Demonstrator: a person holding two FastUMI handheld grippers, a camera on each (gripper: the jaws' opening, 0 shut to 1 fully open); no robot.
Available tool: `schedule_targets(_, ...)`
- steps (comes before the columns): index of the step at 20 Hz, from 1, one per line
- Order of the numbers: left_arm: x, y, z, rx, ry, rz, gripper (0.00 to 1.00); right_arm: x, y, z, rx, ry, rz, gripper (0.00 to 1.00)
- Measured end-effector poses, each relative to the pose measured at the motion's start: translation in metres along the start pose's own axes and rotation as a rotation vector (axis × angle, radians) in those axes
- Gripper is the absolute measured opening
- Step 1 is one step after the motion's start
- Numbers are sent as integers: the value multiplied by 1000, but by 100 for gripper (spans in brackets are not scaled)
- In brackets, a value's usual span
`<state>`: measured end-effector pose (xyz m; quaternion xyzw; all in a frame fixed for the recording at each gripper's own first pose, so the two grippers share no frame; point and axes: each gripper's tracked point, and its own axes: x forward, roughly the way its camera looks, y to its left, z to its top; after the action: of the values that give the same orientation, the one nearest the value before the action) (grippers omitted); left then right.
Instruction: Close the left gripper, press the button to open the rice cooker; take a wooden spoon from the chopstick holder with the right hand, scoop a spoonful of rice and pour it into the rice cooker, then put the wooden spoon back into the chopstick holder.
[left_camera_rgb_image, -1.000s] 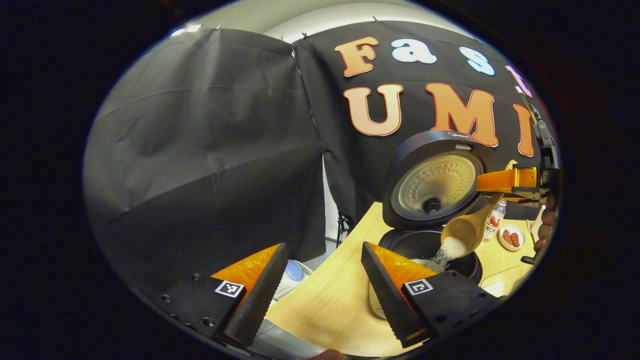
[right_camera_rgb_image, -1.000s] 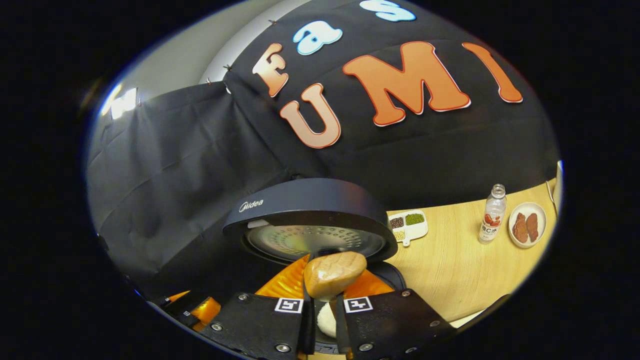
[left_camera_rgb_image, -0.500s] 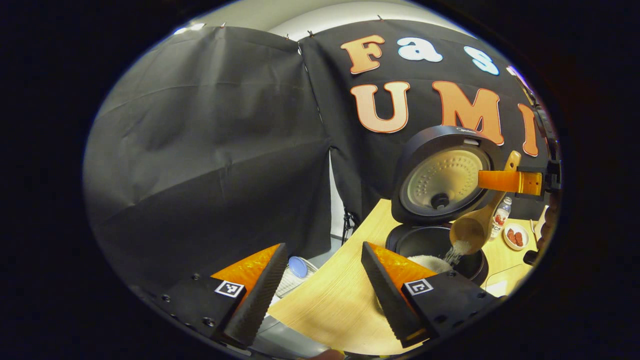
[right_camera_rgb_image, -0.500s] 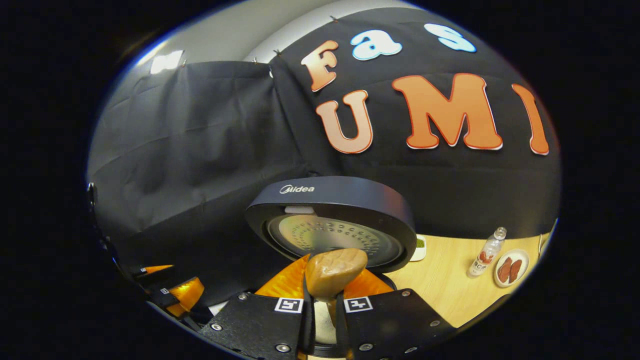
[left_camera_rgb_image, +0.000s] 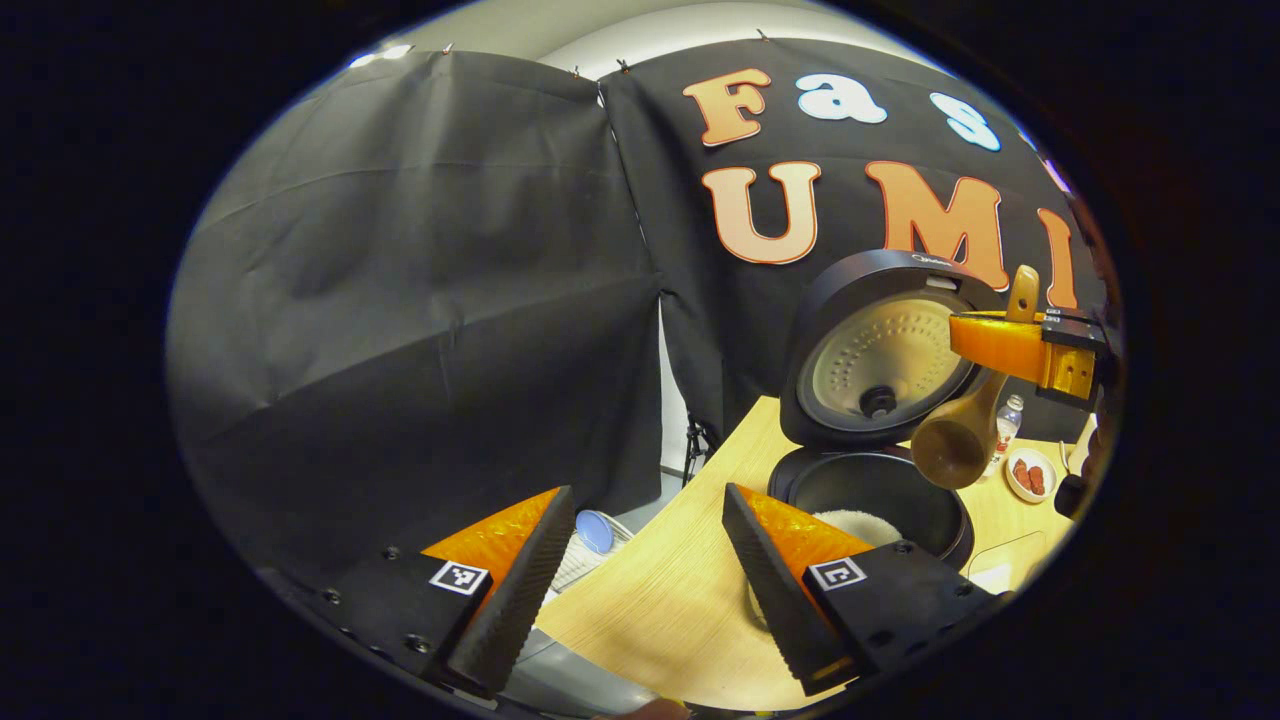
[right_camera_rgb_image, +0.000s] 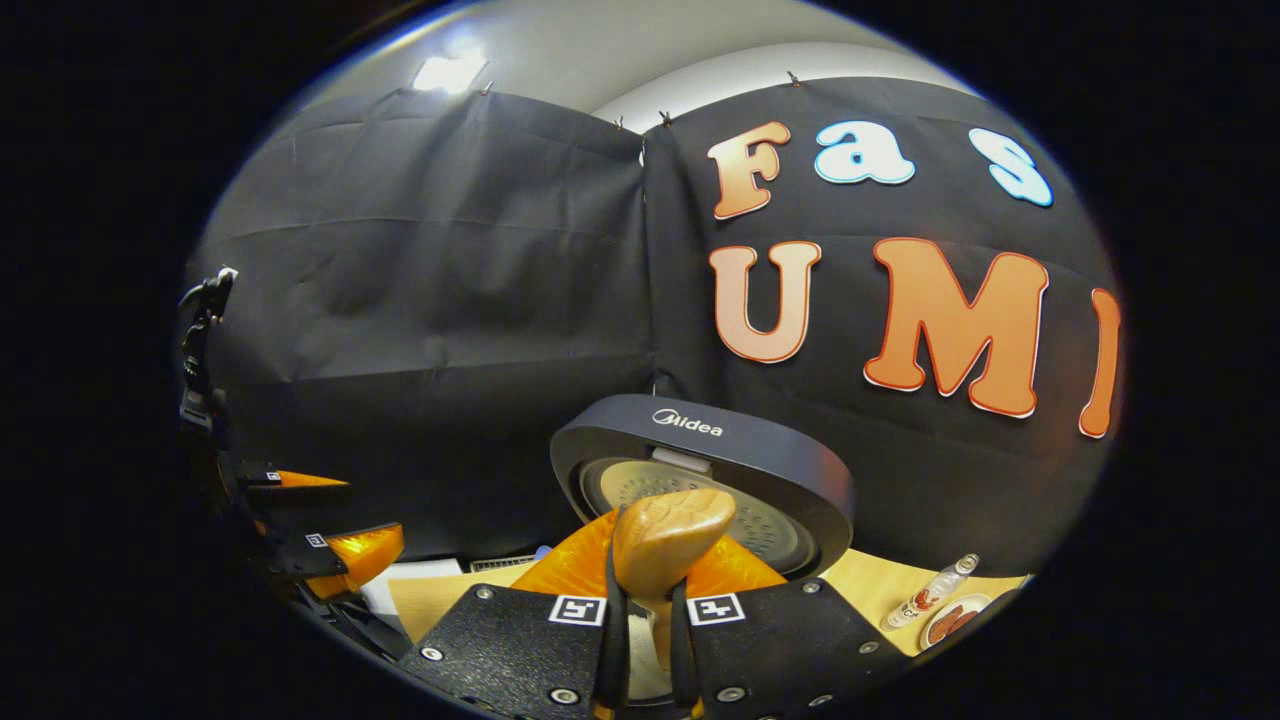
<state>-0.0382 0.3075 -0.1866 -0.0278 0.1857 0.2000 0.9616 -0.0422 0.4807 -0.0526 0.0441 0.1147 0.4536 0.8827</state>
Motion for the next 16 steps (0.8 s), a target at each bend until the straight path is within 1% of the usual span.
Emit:
schedule_targets(2, 0, -1, 0, 3, 1, 4, 100, -3, -1, 4, -4, -8, 8, 16)
schedule_targets(3, -2, -1, 0, 0, 3, 3, 100, -6, -1, 4, 13, -1, 10, 16)
schedule_targets(5, -3, -7, -1, -9, 9, -4, 100, -13, -2, 6, 70, -3, 25, 16)
schedule_targets(6, -3, -10, 0, -8, 11, -4, 95, -20, -6, 8, 97, -6, 29, 16)
schedule_targets(8, -5, -18, 3, -4, 5, -6, 95, -38, -14, 10, 140, -8, 21, 16)
schedule_targets(10, -9, -28, 4, -4, 2, -8, 95, -57, -31, 12, 189, -10, 10, 16)
schedule_targets(11, -10, -37, 4, -9, 4, -14, 95, -67, -42, 11, 217, -11, -1, 16)
schedule_targets(12, -13, -46, 4, -18, 8, -25, 100, -79, -55, 9, 246, -11, -17, 16)
schedule_targets(14, -20, -65, 2, -32, 19, -43, 100, -104, -84, -1, 302, 0, -61, 16)
schedule_targets(16, -27, -85, 1, -34, 27, -61, 100, -132, -115, -17, 352, 15, -126, 16)
